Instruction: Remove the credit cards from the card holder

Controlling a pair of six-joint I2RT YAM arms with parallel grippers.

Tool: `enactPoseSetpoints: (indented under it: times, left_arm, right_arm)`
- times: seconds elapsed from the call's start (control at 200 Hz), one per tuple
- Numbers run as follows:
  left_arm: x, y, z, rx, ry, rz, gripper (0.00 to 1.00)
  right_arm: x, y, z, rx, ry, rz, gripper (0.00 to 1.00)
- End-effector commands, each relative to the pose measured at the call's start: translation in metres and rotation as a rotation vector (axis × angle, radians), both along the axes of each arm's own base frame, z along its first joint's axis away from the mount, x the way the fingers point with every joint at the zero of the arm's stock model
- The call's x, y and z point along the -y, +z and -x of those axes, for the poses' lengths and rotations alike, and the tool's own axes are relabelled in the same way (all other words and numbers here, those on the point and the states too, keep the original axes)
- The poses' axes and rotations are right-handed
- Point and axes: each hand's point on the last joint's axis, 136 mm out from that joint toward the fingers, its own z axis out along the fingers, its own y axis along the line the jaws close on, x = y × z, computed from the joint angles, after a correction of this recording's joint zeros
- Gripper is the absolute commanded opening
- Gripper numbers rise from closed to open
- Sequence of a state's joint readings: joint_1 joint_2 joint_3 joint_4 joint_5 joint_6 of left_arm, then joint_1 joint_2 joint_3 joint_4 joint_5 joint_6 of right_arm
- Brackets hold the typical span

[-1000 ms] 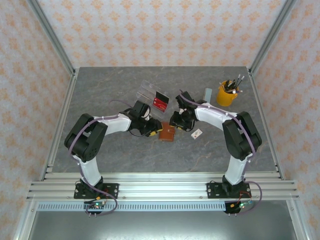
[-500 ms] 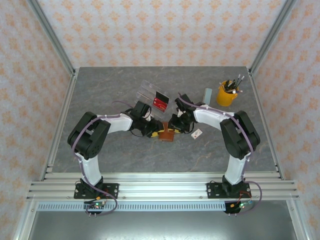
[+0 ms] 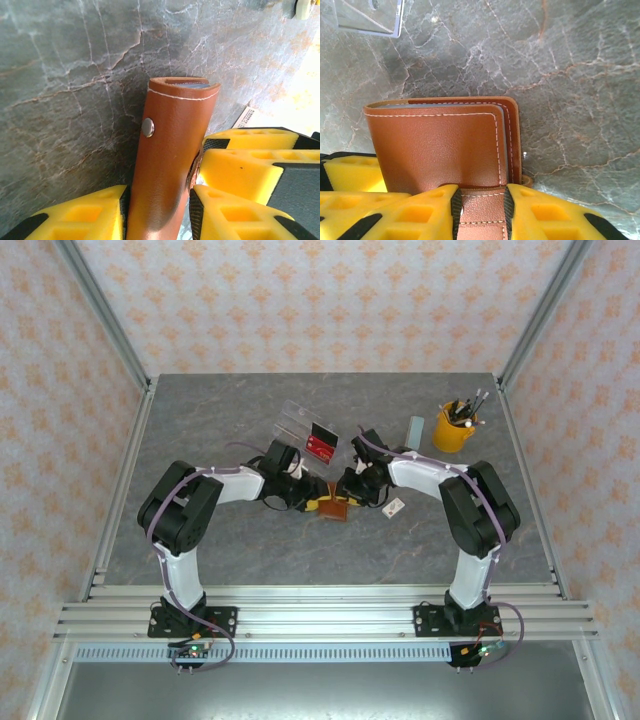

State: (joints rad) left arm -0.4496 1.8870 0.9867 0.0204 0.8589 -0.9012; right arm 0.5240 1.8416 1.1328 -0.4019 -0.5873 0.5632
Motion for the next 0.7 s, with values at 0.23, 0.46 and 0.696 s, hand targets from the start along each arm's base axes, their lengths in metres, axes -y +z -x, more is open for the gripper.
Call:
enactPoseSetpoints:
  times: [0.23, 0.46, 0.696]
  left_arm:
    - [0.01, 0.046, -0.011, 0.129, -0.03, 0.111, 0.21]
    - [0.002, 0.049, -0.01, 0.145, -0.063, 0.046, 0.03]
    - [-0.002, 0.057, -0.007, 0.177, -0.097, 0.001, 0.0]
  right_arm:
    - [0.017, -0.003, -0.001, 0.066, -0.057, 0.085, 0.36]
    - [0.027, 0.031, -0.011, 0.215, -0.081, 0.121, 0.48]
    - [0.008, 0.042, -0.006, 0.212, -0.036, 0.07, 0.49]
